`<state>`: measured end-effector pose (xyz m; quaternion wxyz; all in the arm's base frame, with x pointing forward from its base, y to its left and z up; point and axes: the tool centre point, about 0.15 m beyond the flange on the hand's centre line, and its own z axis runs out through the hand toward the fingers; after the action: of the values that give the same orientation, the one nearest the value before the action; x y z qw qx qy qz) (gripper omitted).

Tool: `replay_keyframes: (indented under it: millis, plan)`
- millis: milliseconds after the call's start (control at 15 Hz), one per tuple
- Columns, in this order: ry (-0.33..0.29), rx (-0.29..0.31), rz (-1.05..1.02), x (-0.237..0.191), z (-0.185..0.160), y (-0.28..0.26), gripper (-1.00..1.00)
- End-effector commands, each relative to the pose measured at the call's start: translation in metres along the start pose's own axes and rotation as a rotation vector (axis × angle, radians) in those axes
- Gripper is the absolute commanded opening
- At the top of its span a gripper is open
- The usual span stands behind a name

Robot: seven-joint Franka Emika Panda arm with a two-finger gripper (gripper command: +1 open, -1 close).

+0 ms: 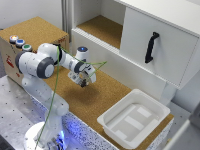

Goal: Turn the purple block left

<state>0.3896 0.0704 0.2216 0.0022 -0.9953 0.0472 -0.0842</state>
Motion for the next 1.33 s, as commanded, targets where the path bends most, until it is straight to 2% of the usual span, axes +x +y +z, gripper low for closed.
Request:
replay_keyframes:
  millis: [0,133,333,467,533,600,667,867,1000,1133,1267]
  plan:
    - [-0.084,-0.038,-0.199,-0.003,-0.026,-0.025,-1.0]
    - [-0.099,-0.078,-0.37,-0.004,-0.014,-0.027,-1.0]
    - [-0.075,0.009,-0.759,-0.003,-0.005,-0.009,-1.0]
    - [-0.037,0.099,-0.963,-0.007,-0.009,0.0,-1.0]
    - [-0.038,0.159,-1.063,-0.009,-0.008,0.0,-1.0]
    - [-0.074,0.216,-1.21,-0.012,-0.006,-0.005,-1.0]
    - [-0.089,0.218,-1.341,-0.016,-0.006,-0.011,-1.0]
    - [-0.06,0.207,-1.546,-0.014,-0.008,-0.029,-1.0]
    - [-0.036,0.166,-1.626,-0.002,-0.006,-0.041,-1.0]
    - [-0.068,0.231,-1.659,0.016,-0.008,-0.053,-1.0]
    - [-0.105,0.259,-1.714,0.016,-0.005,-0.061,-1.0]
